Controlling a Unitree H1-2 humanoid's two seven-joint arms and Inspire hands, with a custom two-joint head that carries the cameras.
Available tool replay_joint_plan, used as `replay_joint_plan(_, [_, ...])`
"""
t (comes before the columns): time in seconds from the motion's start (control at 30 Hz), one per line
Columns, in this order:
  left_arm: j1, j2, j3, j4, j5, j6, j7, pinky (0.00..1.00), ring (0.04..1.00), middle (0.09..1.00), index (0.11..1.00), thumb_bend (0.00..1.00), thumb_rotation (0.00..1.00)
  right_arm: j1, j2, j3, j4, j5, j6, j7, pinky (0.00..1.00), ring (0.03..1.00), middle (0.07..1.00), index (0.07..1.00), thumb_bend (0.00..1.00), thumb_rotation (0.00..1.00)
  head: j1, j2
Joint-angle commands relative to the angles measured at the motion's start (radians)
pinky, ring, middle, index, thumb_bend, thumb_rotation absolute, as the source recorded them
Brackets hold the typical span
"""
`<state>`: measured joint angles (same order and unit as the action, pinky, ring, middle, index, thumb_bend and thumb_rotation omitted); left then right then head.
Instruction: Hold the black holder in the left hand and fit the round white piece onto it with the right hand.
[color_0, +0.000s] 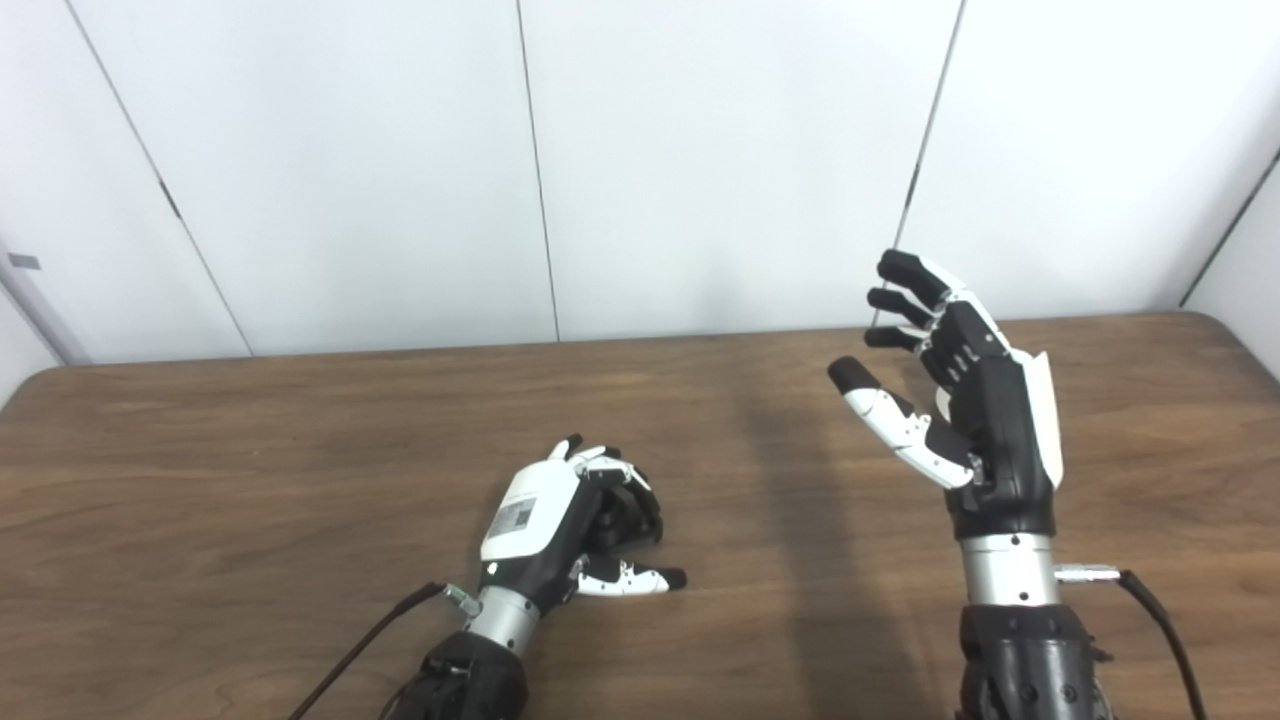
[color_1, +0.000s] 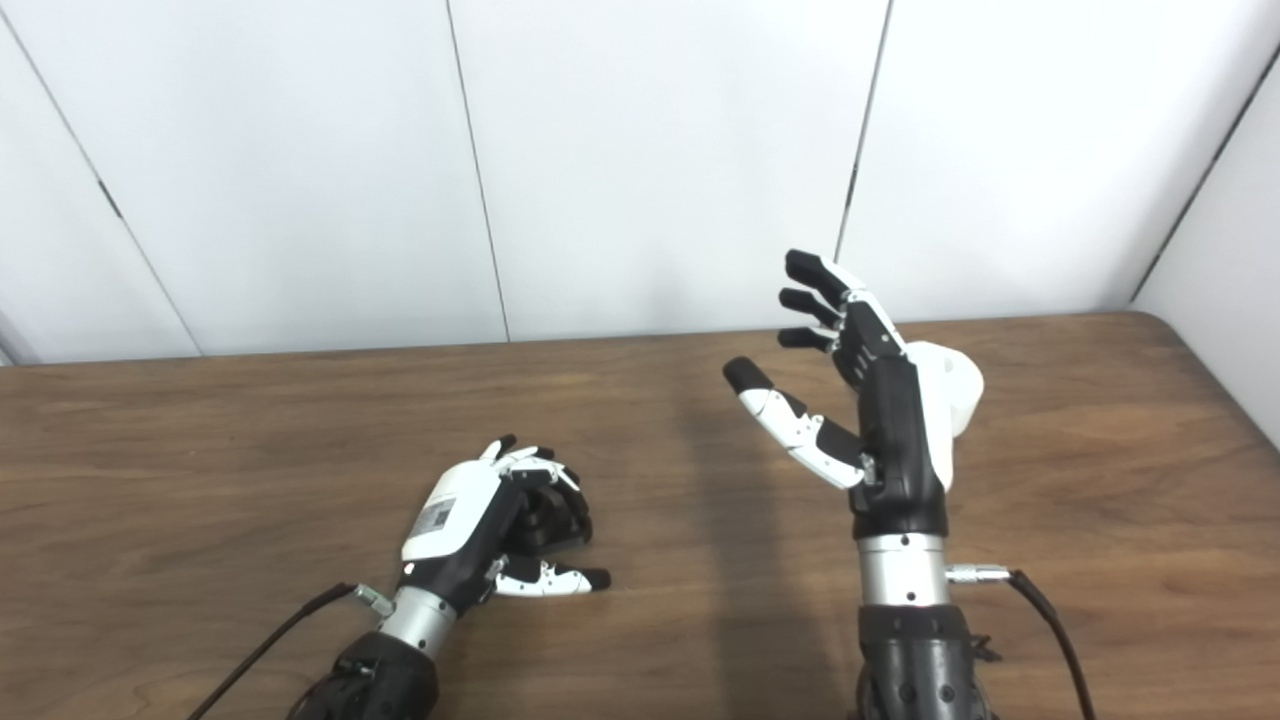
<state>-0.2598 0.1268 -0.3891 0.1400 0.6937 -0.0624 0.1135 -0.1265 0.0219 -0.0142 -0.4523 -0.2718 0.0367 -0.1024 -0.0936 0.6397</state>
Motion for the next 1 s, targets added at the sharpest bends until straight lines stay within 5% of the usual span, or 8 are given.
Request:
replay_joint_plan(0.0, [-0.028,-0.01,0.007,-0.008,-0.006,-0.034,0.019,0.99,0.875,0.725,0.527,1.0,0.26,-0.02,0.009,0.006,-0.019,-0.007,-0.034,-0.011,0.66,0.784,0.824,0.783,0.5,0.35,-0.001,0.001])
replay_joint_plan(0.27, [-0.03,-0.017,0.017,-0.006,-0.026,-0.046,0.013,0.97,0.874,0.744,0.571,1.0,0.24,-0.007,0.006,0.013,-0.012,-0.009,-0.057,-0.008,0.65,0.777,0.816,0.779,0.48,0.34,0.007,-0.007])
replay_joint_plan(0.57, [-0.061,0.01,0.063,-0.039,-0.11,-0.028,-0.084,0.88,0.916,0.929,0.972,1.0,0.34,0.018,0.012,0.024,-0.013,-0.014,-0.051,-0.006,0.65,0.776,0.811,0.777,0.48,0.34,0.012,-0.005])
replay_joint_plan(0.97, [-0.065,0.133,0.13,-0.088,-0.162,0.043,-0.236,0.94,0.97,0.969,1.0,1.0,0.31,0.036,0.014,0.024,-0.008,-0.002,-0.064,-0.013,0.63,0.772,0.812,0.77,0.46,0.33,0.022,-0.002])
